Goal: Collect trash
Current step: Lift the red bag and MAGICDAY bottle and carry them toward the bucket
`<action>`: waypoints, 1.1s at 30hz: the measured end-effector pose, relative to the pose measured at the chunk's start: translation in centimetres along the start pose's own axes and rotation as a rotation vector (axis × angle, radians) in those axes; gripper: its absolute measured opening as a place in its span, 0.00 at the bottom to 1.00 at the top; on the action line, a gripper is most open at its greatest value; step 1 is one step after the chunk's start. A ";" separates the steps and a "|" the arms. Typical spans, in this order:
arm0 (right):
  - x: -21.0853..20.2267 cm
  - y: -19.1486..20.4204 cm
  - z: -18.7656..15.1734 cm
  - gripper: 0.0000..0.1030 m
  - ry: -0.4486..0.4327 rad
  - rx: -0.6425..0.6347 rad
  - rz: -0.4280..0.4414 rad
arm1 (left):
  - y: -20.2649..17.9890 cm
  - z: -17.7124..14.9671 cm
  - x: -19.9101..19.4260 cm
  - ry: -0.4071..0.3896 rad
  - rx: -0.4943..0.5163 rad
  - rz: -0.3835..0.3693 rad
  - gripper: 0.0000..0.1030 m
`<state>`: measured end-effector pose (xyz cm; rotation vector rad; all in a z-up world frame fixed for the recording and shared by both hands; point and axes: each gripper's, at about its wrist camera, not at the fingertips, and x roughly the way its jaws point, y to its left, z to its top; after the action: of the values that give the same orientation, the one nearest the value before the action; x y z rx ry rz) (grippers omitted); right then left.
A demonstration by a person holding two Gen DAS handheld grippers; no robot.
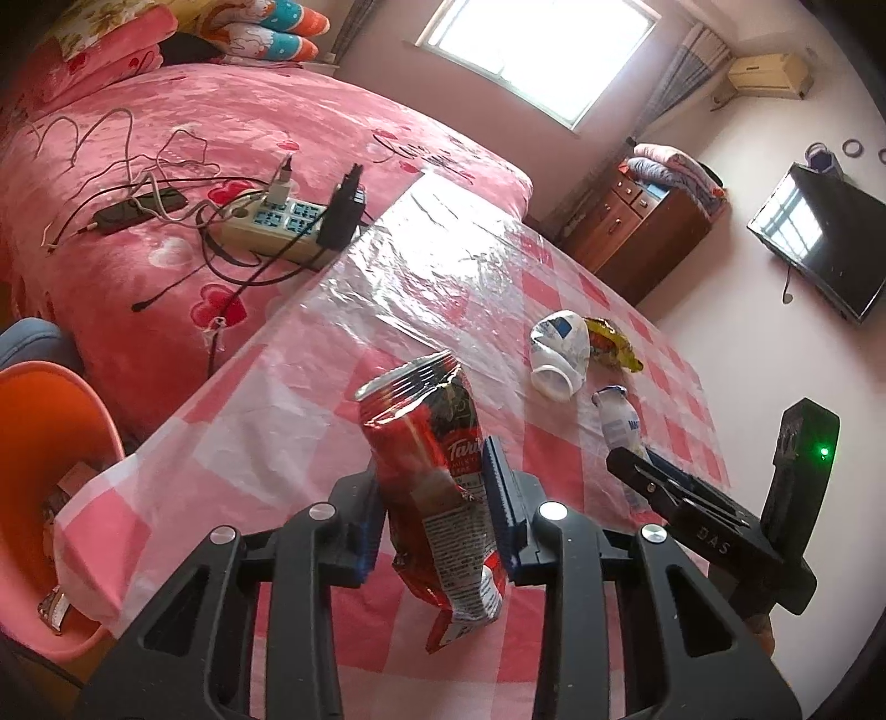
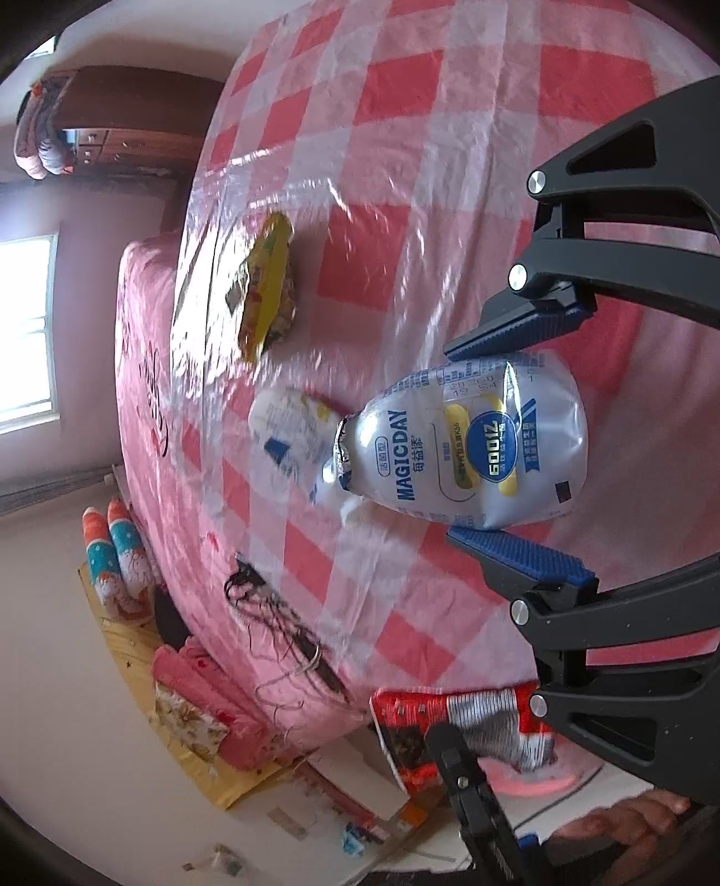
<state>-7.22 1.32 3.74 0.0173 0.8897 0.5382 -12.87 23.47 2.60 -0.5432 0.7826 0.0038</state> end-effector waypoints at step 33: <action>1.2 5.9 -2.3 0.59 0.040 -0.095 0.043 | 0.7 -2.6 1.0 -0.001 0.050 0.001 0.37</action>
<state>-10.97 6.49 2.76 -0.0608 0.9035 0.6228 -14.05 22.69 0.06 -0.4955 0.7800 -0.0146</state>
